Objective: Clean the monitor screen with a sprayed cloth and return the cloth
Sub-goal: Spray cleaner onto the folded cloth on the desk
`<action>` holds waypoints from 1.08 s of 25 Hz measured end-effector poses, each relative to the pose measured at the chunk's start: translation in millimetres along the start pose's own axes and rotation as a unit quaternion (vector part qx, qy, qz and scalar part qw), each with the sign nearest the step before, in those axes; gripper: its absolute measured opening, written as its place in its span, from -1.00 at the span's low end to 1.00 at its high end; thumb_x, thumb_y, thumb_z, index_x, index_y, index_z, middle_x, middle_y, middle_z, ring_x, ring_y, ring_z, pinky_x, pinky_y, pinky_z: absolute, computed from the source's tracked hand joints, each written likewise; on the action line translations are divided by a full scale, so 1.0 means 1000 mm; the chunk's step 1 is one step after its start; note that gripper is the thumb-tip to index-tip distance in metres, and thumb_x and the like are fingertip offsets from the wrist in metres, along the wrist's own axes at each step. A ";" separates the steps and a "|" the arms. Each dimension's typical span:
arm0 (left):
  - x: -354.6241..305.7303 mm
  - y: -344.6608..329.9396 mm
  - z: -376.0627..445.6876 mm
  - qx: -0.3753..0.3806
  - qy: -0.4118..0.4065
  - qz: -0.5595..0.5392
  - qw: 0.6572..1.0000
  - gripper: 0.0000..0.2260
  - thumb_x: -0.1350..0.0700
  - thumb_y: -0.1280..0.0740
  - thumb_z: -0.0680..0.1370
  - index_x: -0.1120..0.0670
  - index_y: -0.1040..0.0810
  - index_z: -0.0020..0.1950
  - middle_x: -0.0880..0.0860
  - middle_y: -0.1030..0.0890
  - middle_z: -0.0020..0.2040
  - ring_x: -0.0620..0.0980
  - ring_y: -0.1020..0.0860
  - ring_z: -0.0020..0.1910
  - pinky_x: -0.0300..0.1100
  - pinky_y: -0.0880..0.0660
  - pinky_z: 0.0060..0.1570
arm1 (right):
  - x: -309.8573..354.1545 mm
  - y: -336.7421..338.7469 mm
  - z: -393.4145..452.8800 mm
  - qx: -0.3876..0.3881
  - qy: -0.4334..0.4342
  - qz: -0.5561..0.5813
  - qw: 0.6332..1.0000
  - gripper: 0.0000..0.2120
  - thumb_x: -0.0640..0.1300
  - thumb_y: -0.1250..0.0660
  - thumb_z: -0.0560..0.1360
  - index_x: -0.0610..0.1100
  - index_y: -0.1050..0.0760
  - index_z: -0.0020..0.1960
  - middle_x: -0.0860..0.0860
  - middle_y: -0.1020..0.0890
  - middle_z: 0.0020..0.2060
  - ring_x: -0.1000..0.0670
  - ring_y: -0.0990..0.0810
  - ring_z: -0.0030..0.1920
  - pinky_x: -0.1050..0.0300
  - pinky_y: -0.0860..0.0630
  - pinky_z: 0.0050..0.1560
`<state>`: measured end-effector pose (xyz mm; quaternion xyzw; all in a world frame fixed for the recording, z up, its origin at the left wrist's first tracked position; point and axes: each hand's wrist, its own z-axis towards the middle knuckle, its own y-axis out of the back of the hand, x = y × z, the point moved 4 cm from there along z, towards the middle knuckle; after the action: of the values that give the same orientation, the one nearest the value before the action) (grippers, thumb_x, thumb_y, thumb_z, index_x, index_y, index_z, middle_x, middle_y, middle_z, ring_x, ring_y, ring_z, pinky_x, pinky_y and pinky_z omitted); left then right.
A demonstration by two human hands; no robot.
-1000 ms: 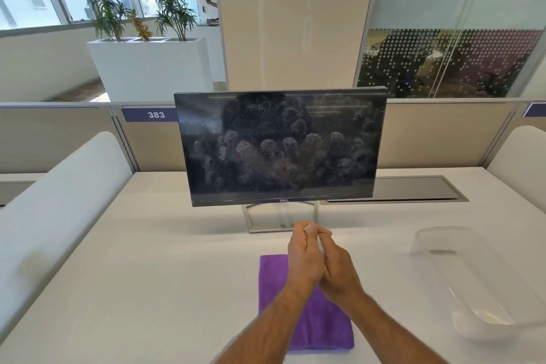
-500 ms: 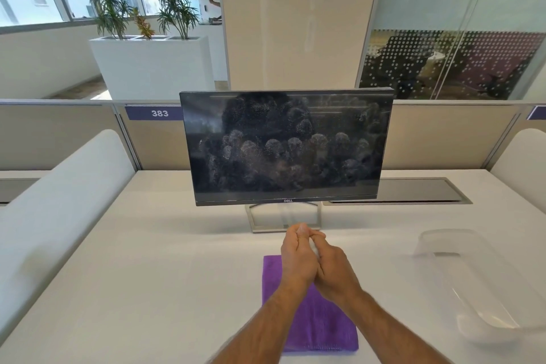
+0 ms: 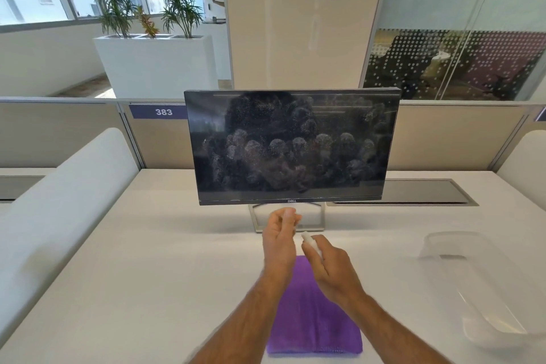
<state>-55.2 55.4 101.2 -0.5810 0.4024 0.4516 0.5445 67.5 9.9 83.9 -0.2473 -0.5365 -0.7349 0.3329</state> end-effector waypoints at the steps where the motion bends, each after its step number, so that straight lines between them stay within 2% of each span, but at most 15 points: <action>1: -0.003 0.012 0.005 -0.010 -0.014 0.021 1.000 -0.85 0.03 -0.29 0.66 0.00 -0.64 0.00 -0.06 -0.68 -0.17 -0.16 -0.62 -0.13 -0.24 -0.58 -0.06 | -0.002 0.000 -0.001 -0.010 -0.004 0.017 1.000 -0.58 0.34 -0.03 0.59 0.07 -0.50 0.08 0.17 -0.63 -0.32 0.11 -0.60 -0.30 0.25 -0.48 -0.36; 3: -0.008 0.043 0.018 -0.017 -0.049 0.117 0.992 -0.81 0.02 -0.30 0.65 0.02 -0.63 -0.11 -0.08 -0.58 -0.28 -0.14 -0.52 -0.25 -0.16 -0.54 -0.17 | -0.008 0.003 -0.003 -0.027 -0.015 0.055 0.998 -0.73 0.24 -0.12 0.59 0.09 -0.48 0.00 0.22 -0.58 -0.38 0.13 -0.55 -0.38 0.32 -0.41 -0.41; 5: -0.007 0.078 0.032 -0.022 -0.069 0.258 0.963 -0.78 0.04 -0.27 0.67 0.04 -0.56 -0.16 -0.04 -0.54 -0.23 -0.07 -0.48 -0.21 -0.08 -0.47 -0.11 | -0.015 0.006 -0.005 -0.030 -0.022 0.076 0.996 -0.83 0.13 -0.17 0.58 0.08 -0.47 0.00 0.14 -0.55 -0.39 0.11 -0.52 -0.40 0.30 -0.40 -0.43; 6: -0.005 0.097 0.038 -0.029 -0.060 0.328 0.942 -0.81 0.07 -0.24 0.68 0.05 -0.60 -0.04 0.03 -0.57 -0.10 0.00 -0.53 -0.09 -0.07 -0.46 0.02 | -0.018 0.008 -0.005 -0.029 -0.025 0.083 0.996 -0.87 0.08 -0.19 0.57 0.08 -0.46 0.01 0.11 -0.55 -0.37 0.08 -0.51 -0.40 0.28 -0.42 -0.43; 7: -0.003 0.114 0.044 -0.030 -0.035 0.399 0.916 -0.78 0.08 -0.21 0.69 0.11 -0.61 0.18 0.13 -0.58 0.08 0.09 -0.55 0.09 -0.05 -0.44 0.16 | -0.022 0.009 -0.006 -0.030 -0.033 0.091 0.995 -0.88 0.06 -0.20 0.55 0.07 -0.45 0.03 0.07 -0.56 -0.34 0.05 -0.52 -0.39 0.23 -0.46 -0.42; 8: 0.000 0.131 0.049 -0.021 -0.011 0.465 0.885 -0.69 0.10 -0.19 0.70 0.18 -0.51 0.37 0.21 -0.53 0.23 0.18 -0.53 0.22 -0.04 -0.40 0.26 | -0.026 0.010 -0.006 -0.030 -0.044 0.100 0.994 -0.88 0.05 -0.21 0.53 0.07 -0.43 0.03 0.02 -0.57 -0.31 0.02 -0.52 -0.37 0.18 -0.50 -0.40; 9: 0.004 0.148 0.052 -0.004 0.008 0.524 0.852 -0.64 0.10 -0.18 0.70 0.20 -0.42 0.46 0.25 -0.48 0.29 0.23 -0.51 0.27 -0.04 -0.39 0.28 | -0.030 0.010 -0.006 -0.030 -0.058 0.108 0.992 -0.87 0.05 -0.22 0.53 0.07 -0.42 0.05 -0.02 -0.57 -0.27 -0.02 -0.53 -0.35 0.14 -0.54 -0.37; 11: 0.006 0.177 0.053 0.018 0.033 0.606 0.795 -0.64 0.08 -0.25 0.67 0.15 -0.42 0.45 0.20 -0.46 0.29 0.20 -0.51 0.26 -0.05 -0.41 0.23 | -0.036 0.007 -0.007 -0.030 -0.084 0.124 0.988 -0.89 0.04 -0.24 0.60 0.08 -0.40 0.10 -0.03 -0.59 -0.20 -0.10 -0.58 -0.27 0.13 -0.59 -0.31; 12: 0.004 0.191 0.052 0.013 0.049 0.621 0.782 -0.67 0.07 -0.32 0.63 0.11 -0.47 0.38 0.15 -0.50 0.26 0.16 -0.52 0.24 -0.06 -0.43 0.20 | -0.039 0.005 -0.007 -0.033 -0.092 0.131 0.987 -0.90 0.00 -0.24 0.64 0.09 -0.38 0.14 -0.01 -0.60 -0.16 -0.11 -0.60 -0.22 0.13 -0.61 -0.27; 15: -0.002 0.227 0.041 -0.030 0.081 0.605 0.792 -0.77 0.10 -0.51 0.45 0.01 -0.48 -0.04 0.06 -0.59 -0.02 0.12 -0.54 -0.04 -0.08 -0.47 -0.08 | -0.046 0.004 -0.008 -0.045 -0.108 0.138 0.984 -0.84 -0.06 -0.22 0.65 0.11 -0.35 0.20 0.04 -0.61 -0.08 -0.07 -0.63 -0.11 0.18 -0.62 -0.20; 17: -0.001 0.241 0.036 -0.046 0.090 0.591 0.800 -0.73 0.12 -0.55 0.39 0.01 -0.45 -0.17 0.03 -0.58 -0.12 0.10 -0.54 -0.13 -0.09 -0.45 -0.17 | -0.049 0.002 -0.009 -0.045 -0.115 0.139 0.983 -0.83 -0.06 -0.23 0.65 0.12 -0.35 0.20 0.05 -0.61 -0.06 -0.07 -0.63 -0.09 0.20 -0.62 -0.18; 19: 0.000 0.248 0.035 -0.056 0.079 0.577 0.811 -0.79 0.15 -0.57 0.38 0.03 -0.55 -0.15 0.03 -0.61 -0.10 0.09 -0.57 -0.08 -0.09 -0.45 -0.13 | -0.051 0.001 -0.010 -0.046 -0.119 0.136 0.983 -0.85 -0.06 -0.24 0.64 0.12 -0.36 0.18 0.05 -0.61 -0.05 -0.06 -0.63 -0.08 0.23 -0.63 -0.19; 21: 0.003 0.252 0.037 -0.059 0.071 0.577 0.812 -0.80 0.16 -0.56 0.40 0.06 -0.65 -0.02 0.07 -0.63 0.01 0.08 -0.58 0.03 -0.12 -0.41 -0.05 | -0.052 0.000 -0.010 -0.046 -0.121 0.130 0.983 -0.84 -0.06 -0.25 0.64 0.12 -0.36 0.18 0.08 -0.60 -0.05 -0.06 -0.63 -0.08 0.26 -0.63 -0.21; 24: 0.010 0.254 0.039 -0.064 0.068 0.569 0.817 -0.72 0.19 -0.54 0.43 0.10 -0.67 0.14 0.08 -0.62 0.10 0.10 -0.58 0.13 -0.15 -0.38 0.00 | -0.051 -0.002 -0.012 -0.041 -0.120 0.117 0.985 -0.83 -0.02 -0.25 0.63 0.10 -0.36 0.21 0.09 -0.59 -0.06 -0.04 -0.62 -0.11 0.28 -0.60 -0.26; 27: 0.014 0.254 0.038 -0.072 0.061 0.546 0.832 -0.72 0.23 -0.52 0.44 0.09 -0.67 0.14 0.06 -0.64 0.11 0.10 -0.60 0.11 -0.14 -0.42 0.01 | -0.049 -0.002 -0.013 -0.038 -0.114 0.101 0.988 -0.78 0.09 -0.22 0.60 0.08 -0.37 0.21 0.10 -0.59 -0.07 -0.02 -0.63 -0.11 0.28 -0.60 -0.25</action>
<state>-298.3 72.6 19.7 -0.3311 0.6530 0.6666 0.1400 98.4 9.0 43.6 -0.3948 -0.5153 -0.6842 0.3324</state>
